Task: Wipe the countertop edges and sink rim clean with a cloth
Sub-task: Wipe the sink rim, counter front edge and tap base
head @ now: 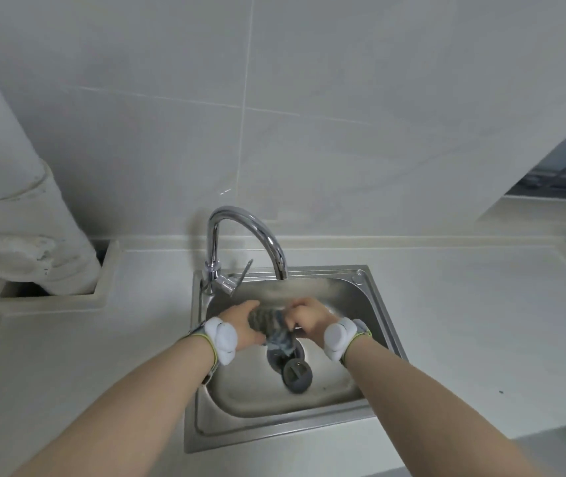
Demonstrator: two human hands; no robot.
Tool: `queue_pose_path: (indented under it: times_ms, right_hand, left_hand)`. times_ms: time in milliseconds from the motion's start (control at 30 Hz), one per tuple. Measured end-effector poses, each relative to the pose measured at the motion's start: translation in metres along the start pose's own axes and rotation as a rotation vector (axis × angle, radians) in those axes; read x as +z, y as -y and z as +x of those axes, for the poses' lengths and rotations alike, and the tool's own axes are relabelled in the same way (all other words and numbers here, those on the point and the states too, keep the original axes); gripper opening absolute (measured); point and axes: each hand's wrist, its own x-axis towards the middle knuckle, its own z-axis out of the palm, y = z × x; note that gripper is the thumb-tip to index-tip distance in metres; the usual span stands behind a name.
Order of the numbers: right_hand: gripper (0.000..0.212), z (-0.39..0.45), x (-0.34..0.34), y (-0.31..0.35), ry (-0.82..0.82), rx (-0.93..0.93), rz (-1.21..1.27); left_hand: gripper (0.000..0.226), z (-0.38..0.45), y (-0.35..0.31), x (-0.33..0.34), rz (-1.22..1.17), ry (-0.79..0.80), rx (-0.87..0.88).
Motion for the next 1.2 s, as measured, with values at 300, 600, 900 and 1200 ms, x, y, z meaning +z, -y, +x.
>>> queue_pose_path:
  times_ms: [300, 600, 900, 1200]
  right_hand:
    - [0.023, 0.001, -0.078, -0.036, 0.125, 0.01, 0.081]
    - [0.024, 0.018, -0.179, -0.077, 0.239, 0.047, 0.28]
    - [0.032, 0.016, -0.238, -0.091, 0.231, 0.12, 0.541]
    - [0.053, 0.008, -0.266, -0.098, 0.257, 0.252, 0.624]
  left_hand:
    - [0.038, 0.016, -0.057, 0.049, -0.143, -0.118, -0.123]
    - [0.063, 0.027, -0.149, 0.095, -0.291, -0.235, -0.143]
    - [0.03, 0.037, -0.212, 0.127, -0.961, -0.216, -0.337]
    - [0.051, 0.062, -0.235, 0.145, -1.267, -0.243, -0.506]
